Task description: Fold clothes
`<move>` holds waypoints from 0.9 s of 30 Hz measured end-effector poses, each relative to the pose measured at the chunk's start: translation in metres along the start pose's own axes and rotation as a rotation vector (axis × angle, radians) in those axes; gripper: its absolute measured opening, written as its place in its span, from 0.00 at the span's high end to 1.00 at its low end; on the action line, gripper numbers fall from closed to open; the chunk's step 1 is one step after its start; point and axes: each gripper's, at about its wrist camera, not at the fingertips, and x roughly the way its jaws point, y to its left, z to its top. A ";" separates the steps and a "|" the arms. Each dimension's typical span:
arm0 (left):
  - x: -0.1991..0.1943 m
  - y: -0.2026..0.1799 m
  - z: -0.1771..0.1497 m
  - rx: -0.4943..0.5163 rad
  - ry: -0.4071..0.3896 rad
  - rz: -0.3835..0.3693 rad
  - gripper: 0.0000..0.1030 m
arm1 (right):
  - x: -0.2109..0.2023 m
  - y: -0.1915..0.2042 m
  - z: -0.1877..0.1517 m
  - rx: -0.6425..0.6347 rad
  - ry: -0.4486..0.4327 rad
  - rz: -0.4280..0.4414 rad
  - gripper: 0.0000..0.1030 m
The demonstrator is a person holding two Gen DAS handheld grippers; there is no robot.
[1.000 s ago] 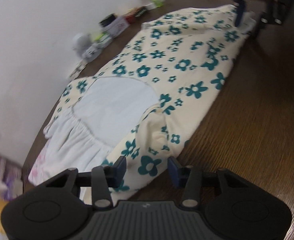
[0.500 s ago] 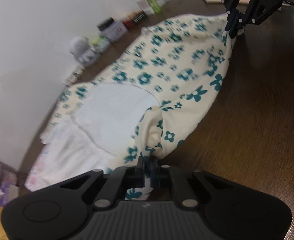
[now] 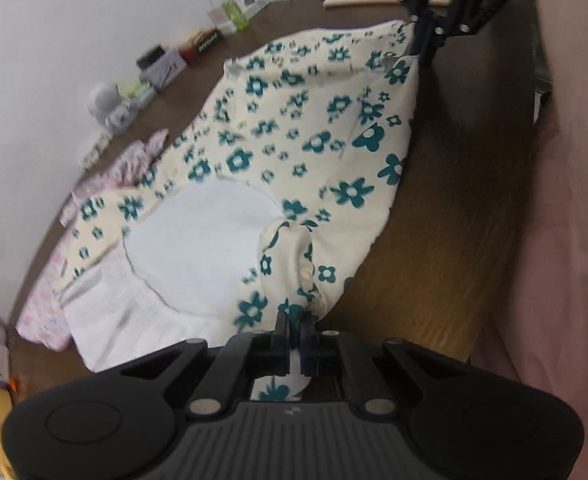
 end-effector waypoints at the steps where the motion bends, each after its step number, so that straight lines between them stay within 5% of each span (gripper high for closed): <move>1: 0.004 0.002 0.000 -0.013 0.008 0.006 0.97 | 0.004 0.001 -0.002 0.005 0.002 0.002 0.96; 8: 0.018 0.014 -0.009 -0.097 0.018 0.025 0.87 | 0.018 0.003 -0.010 0.087 -0.030 0.011 0.91; 13: 0.005 0.022 -0.018 -0.172 -0.022 0.036 0.71 | -0.013 -0.013 -0.020 0.222 -0.153 0.018 0.65; 15: 0.002 0.026 -0.018 -0.183 -0.031 0.057 0.64 | -0.018 -0.023 -0.023 0.279 -0.181 -0.023 0.63; 22: 0.018 0.036 -0.020 -0.202 -0.007 0.044 0.64 | -0.004 -0.068 -0.043 0.476 -0.162 -0.174 0.62; 27: 0.022 0.037 -0.023 -0.228 0.006 0.030 0.71 | 0.005 -0.110 -0.053 0.613 -0.190 -0.204 0.62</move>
